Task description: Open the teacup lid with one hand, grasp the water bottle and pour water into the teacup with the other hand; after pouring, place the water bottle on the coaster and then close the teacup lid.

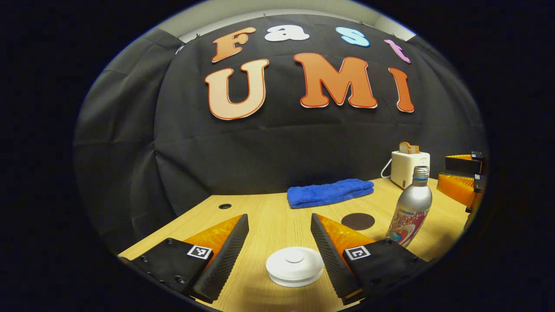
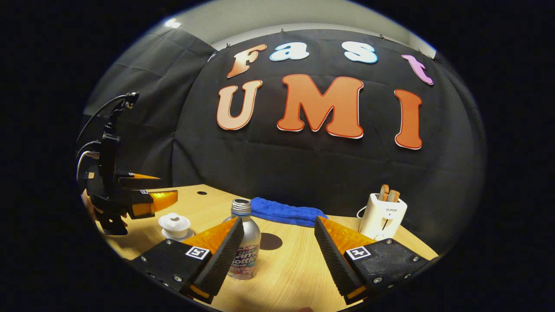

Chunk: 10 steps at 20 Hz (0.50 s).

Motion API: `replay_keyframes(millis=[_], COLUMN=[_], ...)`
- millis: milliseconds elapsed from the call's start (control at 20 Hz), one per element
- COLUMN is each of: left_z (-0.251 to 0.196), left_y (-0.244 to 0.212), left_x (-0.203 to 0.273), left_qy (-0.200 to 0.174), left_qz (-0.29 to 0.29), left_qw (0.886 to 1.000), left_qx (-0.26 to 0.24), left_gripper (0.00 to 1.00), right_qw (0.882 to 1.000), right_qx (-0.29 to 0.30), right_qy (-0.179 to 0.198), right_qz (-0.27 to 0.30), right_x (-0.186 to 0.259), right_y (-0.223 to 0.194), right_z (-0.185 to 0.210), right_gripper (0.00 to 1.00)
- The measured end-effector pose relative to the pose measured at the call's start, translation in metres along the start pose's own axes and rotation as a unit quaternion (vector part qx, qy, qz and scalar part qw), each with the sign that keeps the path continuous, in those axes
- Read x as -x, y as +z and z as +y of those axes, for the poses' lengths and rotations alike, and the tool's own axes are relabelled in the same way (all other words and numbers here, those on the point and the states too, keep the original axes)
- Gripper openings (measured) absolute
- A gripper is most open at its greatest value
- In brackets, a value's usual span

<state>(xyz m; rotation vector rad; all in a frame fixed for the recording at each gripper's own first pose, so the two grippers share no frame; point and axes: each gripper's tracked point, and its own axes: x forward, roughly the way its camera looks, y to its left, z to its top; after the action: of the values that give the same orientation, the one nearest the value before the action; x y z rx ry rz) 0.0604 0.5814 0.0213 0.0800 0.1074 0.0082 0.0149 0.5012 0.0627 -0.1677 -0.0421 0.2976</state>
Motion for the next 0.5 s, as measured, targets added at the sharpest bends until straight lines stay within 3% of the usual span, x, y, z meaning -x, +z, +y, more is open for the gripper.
replay_keyframes(millis=[500], left_z=[-0.017], left_y=[-0.043], left_x=[-0.020], left_qy=[-0.027], left_qz=[0.070], left_qw=[0.997], left_qx=[-0.022], left_gripper=[0.99], right_qw=[0.999], right_qx=[-0.001], right_qy=[0.036], right_qz=[0.020], right_x=[-0.008], right_y=[-0.016], right_z=[0.025], right_gripper=[0.98])
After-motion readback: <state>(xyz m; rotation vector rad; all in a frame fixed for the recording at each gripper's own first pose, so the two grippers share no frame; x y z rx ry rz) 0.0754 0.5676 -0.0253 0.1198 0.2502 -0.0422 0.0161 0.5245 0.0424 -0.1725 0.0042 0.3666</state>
